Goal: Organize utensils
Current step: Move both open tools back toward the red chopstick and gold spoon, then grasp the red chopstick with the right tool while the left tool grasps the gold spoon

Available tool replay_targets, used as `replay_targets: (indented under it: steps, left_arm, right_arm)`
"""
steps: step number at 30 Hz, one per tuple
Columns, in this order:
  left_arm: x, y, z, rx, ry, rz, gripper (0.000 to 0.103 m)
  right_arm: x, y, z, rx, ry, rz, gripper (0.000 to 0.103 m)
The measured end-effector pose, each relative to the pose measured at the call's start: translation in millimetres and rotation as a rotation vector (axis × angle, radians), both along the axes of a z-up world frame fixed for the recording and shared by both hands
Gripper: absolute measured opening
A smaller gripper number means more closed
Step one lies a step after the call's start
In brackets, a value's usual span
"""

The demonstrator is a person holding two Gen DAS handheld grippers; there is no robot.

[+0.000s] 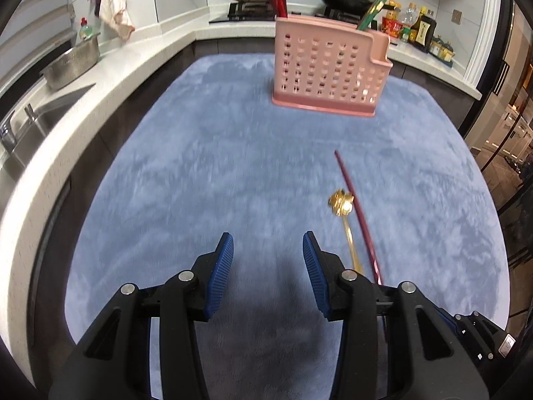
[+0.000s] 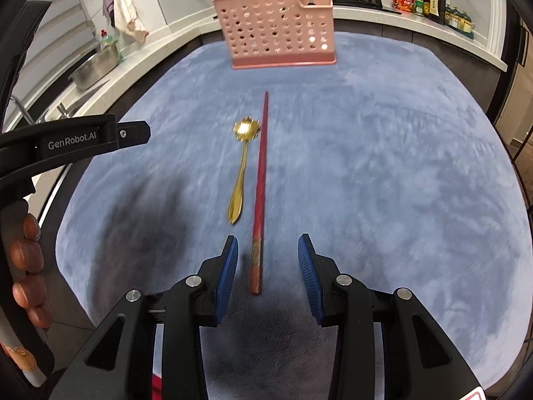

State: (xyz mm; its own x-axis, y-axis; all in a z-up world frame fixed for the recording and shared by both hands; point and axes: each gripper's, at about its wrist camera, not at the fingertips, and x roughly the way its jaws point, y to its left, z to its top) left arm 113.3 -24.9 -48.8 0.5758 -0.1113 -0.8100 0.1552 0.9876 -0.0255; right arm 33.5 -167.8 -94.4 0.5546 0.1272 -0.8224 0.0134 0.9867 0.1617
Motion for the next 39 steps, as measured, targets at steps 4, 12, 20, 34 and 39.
replay_targets:
  steps: [4,12,20,34,39]
  left_arm:
    - [-4.2,2.6,-8.0,0.004,0.019,0.003,0.041]
    - [-5.7,1.5,-15.4,0.009,0.039,-0.001,0.041]
    - [-6.9,-2.1,-19.2,0.009,0.051,-0.011,0.041]
    - [-12.3,-25.8,-27.5,-0.028,0.089,-0.066,0.055]
    - [-11.1,-44.3,-35.5,-0.045,0.121,-0.098,0.055]
  right_arm:
    - [-0.5,5.9,-9.1,-0.008,0.014,0.012,0.033]
    - [-0.5,8.3,-15.7,-0.051,0.017,0.013,0.014]
    - [-1.2,4.5,-14.9,-0.054,0.013,0.005,0.007]
    - [6.6,-38.8,3.2,-0.009,-0.018,-0.113,0.007]
    - [10.2,-47.7,2.8,0.001,-0.016,-0.129,0.007]
